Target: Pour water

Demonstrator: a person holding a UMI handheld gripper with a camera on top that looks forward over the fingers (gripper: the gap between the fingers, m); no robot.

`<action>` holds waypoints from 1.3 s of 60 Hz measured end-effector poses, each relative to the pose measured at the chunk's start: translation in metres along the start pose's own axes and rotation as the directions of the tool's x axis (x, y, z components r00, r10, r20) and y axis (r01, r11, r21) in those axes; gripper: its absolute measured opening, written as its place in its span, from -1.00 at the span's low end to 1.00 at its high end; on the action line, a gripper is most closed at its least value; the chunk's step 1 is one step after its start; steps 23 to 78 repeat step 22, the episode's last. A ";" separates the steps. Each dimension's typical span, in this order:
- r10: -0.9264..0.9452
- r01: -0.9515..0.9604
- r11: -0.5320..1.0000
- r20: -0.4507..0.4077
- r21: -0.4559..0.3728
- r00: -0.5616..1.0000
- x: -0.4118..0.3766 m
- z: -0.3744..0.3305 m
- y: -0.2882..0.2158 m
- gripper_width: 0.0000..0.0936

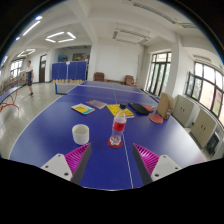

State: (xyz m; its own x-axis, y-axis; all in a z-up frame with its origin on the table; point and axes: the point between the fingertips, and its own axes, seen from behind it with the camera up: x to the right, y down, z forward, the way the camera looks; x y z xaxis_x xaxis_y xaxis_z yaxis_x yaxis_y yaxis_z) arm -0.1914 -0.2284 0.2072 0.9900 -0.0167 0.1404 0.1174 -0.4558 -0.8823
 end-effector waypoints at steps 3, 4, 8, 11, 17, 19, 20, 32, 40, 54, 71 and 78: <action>0.013 -0.013 1.000 0.007 0.000 1.000 -0.004 -0.014 0.001 0.82; 0.020 -0.020 1.000 0.008 0.000 1.000 -0.005 -0.017 0.001 0.82; 0.028 -0.028 1.000 -0.007 0.004 1.000 -0.003 -0.029 0.003 0.81; 0.022 -0.022 1.000 -0.007 0.003 1.000 -0.002 -0.031 0.004 0.82; 0.029 -0.029 1.000 -0.008 0.004 1.000 -0.002 -0.038 0.007 0.82; 0.027 -0.027 1.000 -0.013 0.005 1.000 0.000 -0.039 0.008 0.82; 0.027 -0.027 1.000 -0.015 0.004 1.000 0.001 -0.040 0.008 0.82; 0.030 -0.030 1.000 -0.017 -0.002 0.999 0.002 -0.039 0.010 0.82; 0.030 -0.030 1.000 -0.017 -0.002 0.999 0.002 -0.039 0.010 0.82; 0.030 -0.030 1.000 -0.017 -0.002 0.999 0.002 -0.039 0.010 0.82; 0.030 -0.030 1.000 -0.017 -0.002 0.999 0.002 -0.039 0.010 0.82; 0.030 -0.030 1.000 -0.017 -0.002 0.999 0.002 -0.039 0.010 0.82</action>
